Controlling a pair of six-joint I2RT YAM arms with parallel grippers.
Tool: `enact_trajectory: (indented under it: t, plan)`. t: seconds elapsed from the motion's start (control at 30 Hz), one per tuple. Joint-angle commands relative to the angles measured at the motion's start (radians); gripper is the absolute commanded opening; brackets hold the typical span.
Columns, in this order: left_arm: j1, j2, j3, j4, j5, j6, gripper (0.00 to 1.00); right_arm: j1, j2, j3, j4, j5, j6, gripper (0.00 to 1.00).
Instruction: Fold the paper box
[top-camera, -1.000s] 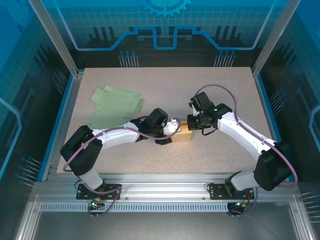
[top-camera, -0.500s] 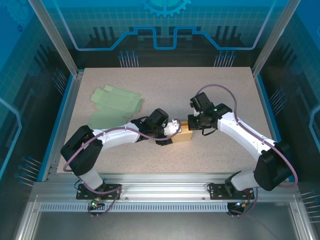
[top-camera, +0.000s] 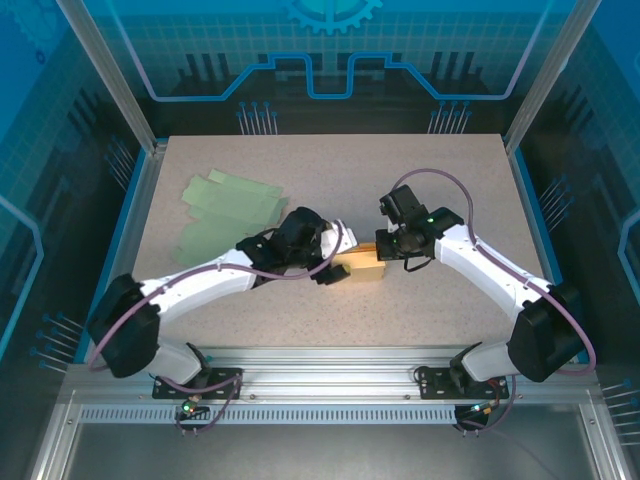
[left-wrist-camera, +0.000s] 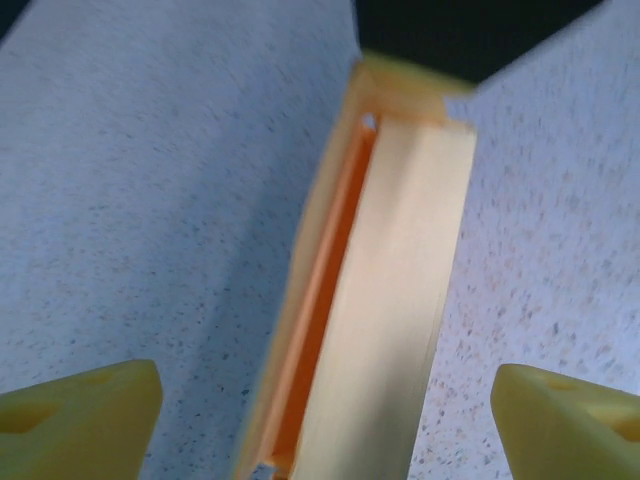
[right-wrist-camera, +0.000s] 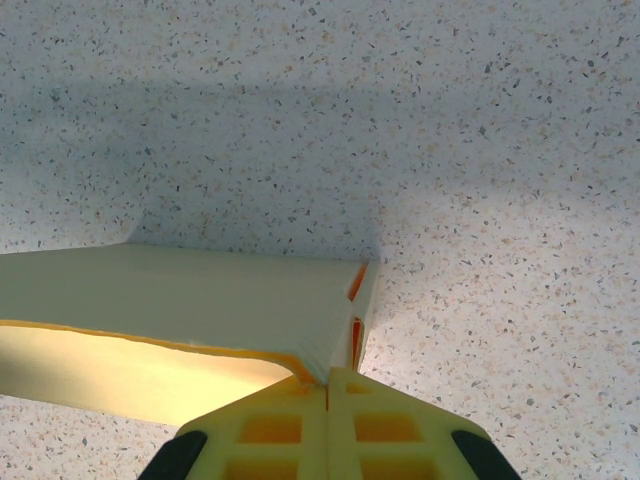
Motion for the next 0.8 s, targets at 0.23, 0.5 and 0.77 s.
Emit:
enact_trajectory:
  t: [0.23,0.5,0.77]
  plan:
    - [0.025,-0.073,0.125,-0.368,-0.190,-0.343,0.71,0.017,-0.022,0.023,-0.042,0.018,0.009,0.08]
    - [0.056,-0.019,0.125,-0.401,-0.226,-0.349,0.61,0.024,-0.023,0.023,-0.044,0.017,0.010,0.08]
    - [0.081,0.040,0.158,-0.368,-0.203,-0.331,0.57,0.025,-0.021,0.022,-0.040,0.017,0.010,0.08]
